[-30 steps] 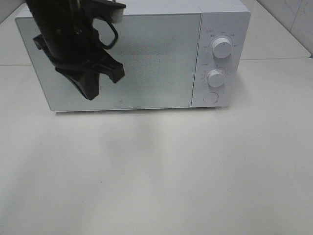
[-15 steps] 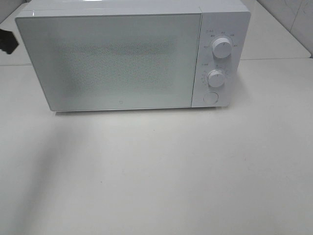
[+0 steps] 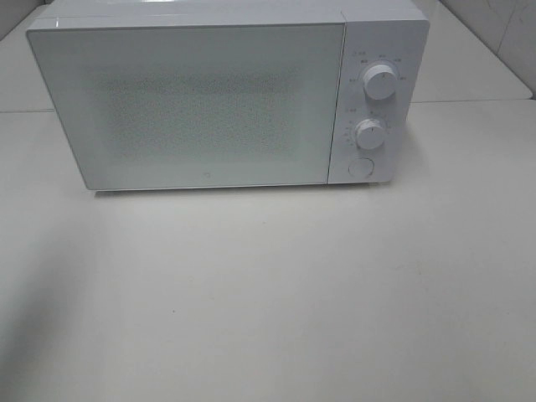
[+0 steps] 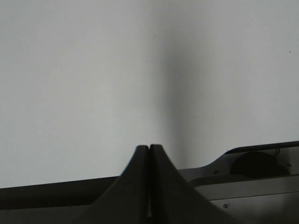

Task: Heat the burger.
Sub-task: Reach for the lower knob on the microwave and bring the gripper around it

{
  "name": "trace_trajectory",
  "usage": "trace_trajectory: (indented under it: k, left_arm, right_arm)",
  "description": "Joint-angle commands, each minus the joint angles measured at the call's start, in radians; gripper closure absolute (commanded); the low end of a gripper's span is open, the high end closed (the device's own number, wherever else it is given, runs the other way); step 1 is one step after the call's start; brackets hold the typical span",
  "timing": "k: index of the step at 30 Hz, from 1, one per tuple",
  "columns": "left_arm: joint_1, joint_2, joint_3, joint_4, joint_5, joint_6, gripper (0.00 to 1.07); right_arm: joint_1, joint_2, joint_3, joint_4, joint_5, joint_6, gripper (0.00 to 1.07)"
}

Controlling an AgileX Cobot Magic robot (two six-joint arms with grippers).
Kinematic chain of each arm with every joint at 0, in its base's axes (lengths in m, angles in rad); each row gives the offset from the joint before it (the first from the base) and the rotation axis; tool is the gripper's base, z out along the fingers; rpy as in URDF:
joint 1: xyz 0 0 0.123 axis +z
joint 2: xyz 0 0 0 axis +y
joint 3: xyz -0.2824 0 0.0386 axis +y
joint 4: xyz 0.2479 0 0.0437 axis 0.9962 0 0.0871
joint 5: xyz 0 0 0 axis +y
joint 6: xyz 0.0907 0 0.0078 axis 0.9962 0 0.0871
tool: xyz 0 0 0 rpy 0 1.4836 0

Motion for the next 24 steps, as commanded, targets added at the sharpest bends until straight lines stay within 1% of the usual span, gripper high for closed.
trace_trajectory:
  k: [1, 2, 3, 4, 5, 7, 10, 12, 13, 14, 15, 16, 18, 19, 20, 21, 22, 23, 24]
  left_arm:
    - [0.004, -0.11, 0.082, -0.013, -0.032, -0.009, 1.06]
    - [0.004, -0.11, 0.082, -0.013, -0.032, -0.009, 1.06]
    - [0.004, -0.176, 0.13, -0.028, -0.048, -0.009, 1.06]
    - [0.004, -0.211, 0.152, -0.028, -0.057, -0.009, 1.06]
    - [0.004, -0.211, 0.152, -0.028, -0.057, -0.009, 1.06]
    - [0.004, -0.351, 0.223, -0.028, -0.085, -0.007, 1.06]
    - [0.004, -0.389, 0.241, -0.028, -0.09, -0.006, 1.06]
    - [0.004, -0.499, 0.29, -0.028, -0.107, -0.005, 1.06]
    - [0.004, -0.499, 0.29, -0.028, -0.107, -0.005, 1.06]
    - [0.004, -0.578, 0.314, -0.028, -0.108, -0.005, 1.06]
    - [0.004, -0.617, 0.324, -0.028, -0.105, -0.005, 1.06]
    - [0.004, -0.617, 0.324, -0.028, -0.105, -0.005, 1.06]
    - [0.004, -0.767, 0.351, -0.028, -0.101, -0.005, 1.06]
    - [0.004, -0.767, 0.351, -0.028, -0.101, -0.005, 1.06]
    - [0.004, -0.809, 0.348, -0.028, -0.101, -0.005, 1.06]
    - [0.004, -0.884, 0.349, -0.028, -0.101, -0.005, 1.06]
    - [0.004, -0.884, 0.349, -0.028, -0.101, -0.005, 1.06]
    - [0.004, -0.924, 0.349, -0.028, -0.101, -0.004, 1.06]
    - [0.004, -1.003, 0.349, -0.028, -0.101, -0.003, 1.06]
  right_arm:
    - [-0.003, -0.027, 0.003, -0.001, -0.016, -0.008, 0.74]
    - [-0.003, -0.027, 0.003, -0.001, -0.016, -0.008, 0.74]
    - [-0.003, -0.027, 0.003, -0.001, -0.016, -0.008, 0.74]
    - [-0.003, -0.027, 0.003, -0.001, -0.016, -0.008, 0.74]
    - [-0.003, -0.027, 0.003, -0.001, -0.016, -0.008, 0.74]
    - [-0.003, -0.027, 0.003, -0.001, -0.016, -0.009, 0.74]
    - [-0.003, -0.027, 0.003, -0.001, -0.016, -0.009, 0.74]
    - [-0.003, -0.027, 0.003, -0.001, -0.016, -0.009, 0.74]
    - [-0.003, -0.027, 0.003, -0.001, -0.016, -0.009, 0.74]
    - [-0.003, -0.027, 0.003, -0.001, -0.016, -0.009, 0.74]
    - [-0.003, -0.027, 0.003, -0.001, -0.016, -0.009, 0.74]
    - [-0.003, -0.027, 0.003, -0.001, -0.016, -0.009, 0.74]
    - [-0.003, -0.027, 0.003, -0.001, -0.016, -0.009, 0.74]
    - [-0.003, -0.027, 0.003, -0.001, -0.016, -0.009, 0.74]
    - [-0.003, -0.027, 0.003, -0.001, -0.016, -0.009, 0.74]
    - [-0.003, -0.027, 0.003, -0.001, -0.016, -0.009, 0.74]
    - [-0.003, -0.027, 0.003, -0.001, -0.016, -0.009, 0.74]
    - [-0.003, -0.027, 0.003, -0.001, -0.016, -0.009, 0.74]
    - [-0.003, -0.027, 0.003, -0.001, -0.016, -0.009, 0.74]
